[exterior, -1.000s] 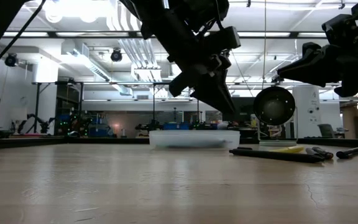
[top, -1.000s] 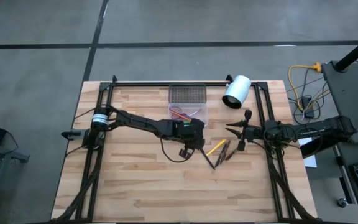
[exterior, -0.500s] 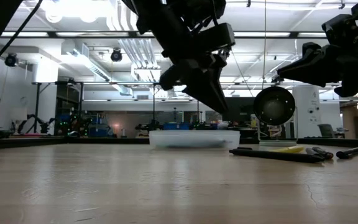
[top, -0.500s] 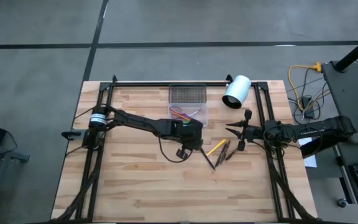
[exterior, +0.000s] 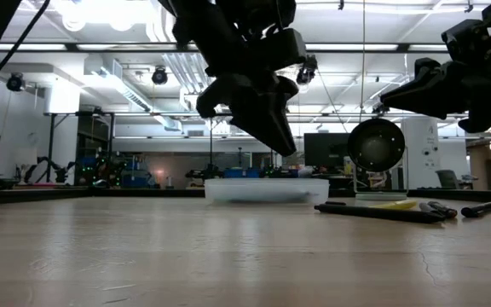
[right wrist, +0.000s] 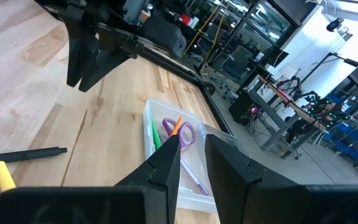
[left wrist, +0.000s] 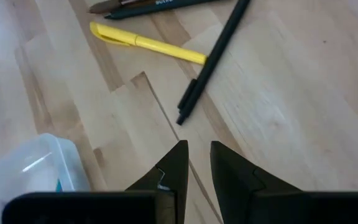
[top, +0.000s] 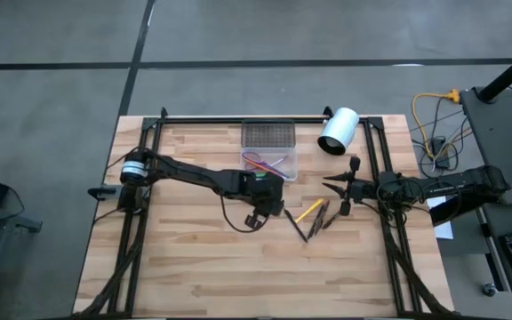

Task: Pick & place school supplies into a supply box
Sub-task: Put the black pen into the black box

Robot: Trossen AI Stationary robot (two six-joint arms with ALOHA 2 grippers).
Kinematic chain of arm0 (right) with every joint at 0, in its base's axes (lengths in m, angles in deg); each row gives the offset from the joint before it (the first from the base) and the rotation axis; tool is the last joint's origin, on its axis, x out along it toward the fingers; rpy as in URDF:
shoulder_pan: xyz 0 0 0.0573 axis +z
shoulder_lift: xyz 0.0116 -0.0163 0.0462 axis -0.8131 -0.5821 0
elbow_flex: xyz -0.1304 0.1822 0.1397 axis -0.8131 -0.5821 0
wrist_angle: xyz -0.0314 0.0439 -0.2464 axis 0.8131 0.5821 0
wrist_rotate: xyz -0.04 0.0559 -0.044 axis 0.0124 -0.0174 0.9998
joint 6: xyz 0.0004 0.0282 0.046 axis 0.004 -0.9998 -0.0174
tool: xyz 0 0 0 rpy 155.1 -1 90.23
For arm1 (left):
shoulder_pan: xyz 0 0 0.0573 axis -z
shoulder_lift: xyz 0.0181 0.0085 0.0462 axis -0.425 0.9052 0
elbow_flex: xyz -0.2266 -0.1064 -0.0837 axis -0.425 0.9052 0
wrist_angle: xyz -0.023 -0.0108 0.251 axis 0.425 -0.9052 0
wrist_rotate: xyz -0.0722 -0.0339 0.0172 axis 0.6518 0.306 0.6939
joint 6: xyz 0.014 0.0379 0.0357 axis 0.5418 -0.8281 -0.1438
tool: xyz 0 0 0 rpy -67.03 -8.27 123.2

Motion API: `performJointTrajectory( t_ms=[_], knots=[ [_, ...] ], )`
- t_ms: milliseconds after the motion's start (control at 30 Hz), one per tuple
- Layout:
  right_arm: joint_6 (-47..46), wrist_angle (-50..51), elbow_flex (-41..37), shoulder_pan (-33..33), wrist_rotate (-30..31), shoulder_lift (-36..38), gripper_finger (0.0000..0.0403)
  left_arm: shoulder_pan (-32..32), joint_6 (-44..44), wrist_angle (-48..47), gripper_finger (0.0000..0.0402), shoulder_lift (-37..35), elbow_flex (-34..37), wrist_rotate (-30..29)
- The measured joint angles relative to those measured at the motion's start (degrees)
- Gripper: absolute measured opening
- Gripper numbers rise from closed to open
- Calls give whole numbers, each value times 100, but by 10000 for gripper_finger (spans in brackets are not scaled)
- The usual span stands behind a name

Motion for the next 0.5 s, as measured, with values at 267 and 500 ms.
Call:
performJointTrajectory(
  t_ms=[267,500],
  knots=[
    [0,-2,1,2,1,2,68,0,337,100,52,-300,492,1],
    [-5,-2,2,2,2,2,68,0,556,795,52,-918,1363,1]
  ],
)
